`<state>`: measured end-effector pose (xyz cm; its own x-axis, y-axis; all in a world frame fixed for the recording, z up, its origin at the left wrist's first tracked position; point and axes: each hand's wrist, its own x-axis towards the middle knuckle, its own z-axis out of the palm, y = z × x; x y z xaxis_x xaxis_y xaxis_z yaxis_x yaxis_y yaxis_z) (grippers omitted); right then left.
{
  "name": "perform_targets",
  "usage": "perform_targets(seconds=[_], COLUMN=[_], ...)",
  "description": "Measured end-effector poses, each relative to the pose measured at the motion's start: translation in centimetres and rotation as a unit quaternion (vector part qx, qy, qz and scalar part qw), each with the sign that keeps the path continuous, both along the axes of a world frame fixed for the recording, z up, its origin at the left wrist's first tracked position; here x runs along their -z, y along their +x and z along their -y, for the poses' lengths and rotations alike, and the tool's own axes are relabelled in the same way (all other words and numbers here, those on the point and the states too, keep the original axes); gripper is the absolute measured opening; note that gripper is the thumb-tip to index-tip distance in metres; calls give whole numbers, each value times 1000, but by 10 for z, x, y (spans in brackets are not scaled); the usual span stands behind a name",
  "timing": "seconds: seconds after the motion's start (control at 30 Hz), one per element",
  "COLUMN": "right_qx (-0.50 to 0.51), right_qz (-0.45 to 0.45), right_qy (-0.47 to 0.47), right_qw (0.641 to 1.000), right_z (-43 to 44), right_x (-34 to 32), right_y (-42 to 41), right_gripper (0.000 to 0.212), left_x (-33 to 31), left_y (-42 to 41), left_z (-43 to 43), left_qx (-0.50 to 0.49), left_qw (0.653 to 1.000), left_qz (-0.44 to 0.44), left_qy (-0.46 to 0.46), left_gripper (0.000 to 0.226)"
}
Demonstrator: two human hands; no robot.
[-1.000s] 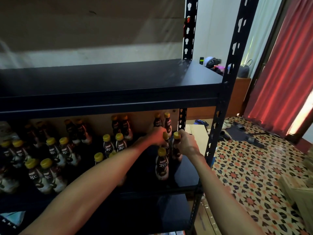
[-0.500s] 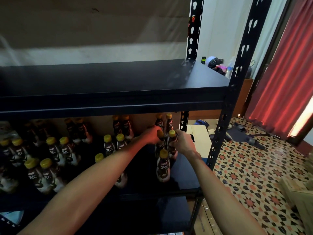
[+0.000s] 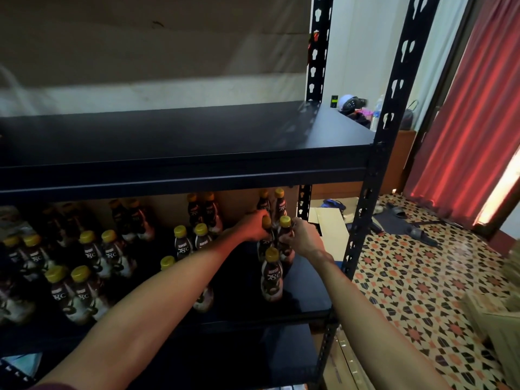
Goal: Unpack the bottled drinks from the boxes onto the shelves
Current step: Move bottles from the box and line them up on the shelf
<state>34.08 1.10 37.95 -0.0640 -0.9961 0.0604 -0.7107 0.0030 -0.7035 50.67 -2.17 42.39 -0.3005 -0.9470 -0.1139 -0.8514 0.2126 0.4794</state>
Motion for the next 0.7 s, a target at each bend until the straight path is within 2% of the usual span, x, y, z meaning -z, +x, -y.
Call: perform_targets(seconds=[0.07,0.17,0.3,0.43,0.57,0.7], right_qx=[0,8,-2,-25,-63,-101], right_qz=[5,15,12,10,22,15], right_qy=[-5,-47,-81,-120,-130,-139], right_qw=[1000,999,997,992,989,985], right_z=[-2,-6,-14,-23,-32,-39], right_x=[0,-7,-27,-45,-57,-58], right_y=[0,3,5,13,37,67], right_gripper=[38,28,13,18,23,12], left_x=[2,1,-10,-23,-27,-29], left_y=[0,-1,3,14,33,56], left_z=[-3,-11,-25,-40,-58,-77], left_qx=[-5,-5,-5,12,20,-50], left_qw=[1000,998,995,992,985,983], left_qz=[-22,-54,-67,-64,-120,-75], left_qy=[-14,-41,-70,-107,-124,-157], left_gripper=[43,29,29,24,24,30])
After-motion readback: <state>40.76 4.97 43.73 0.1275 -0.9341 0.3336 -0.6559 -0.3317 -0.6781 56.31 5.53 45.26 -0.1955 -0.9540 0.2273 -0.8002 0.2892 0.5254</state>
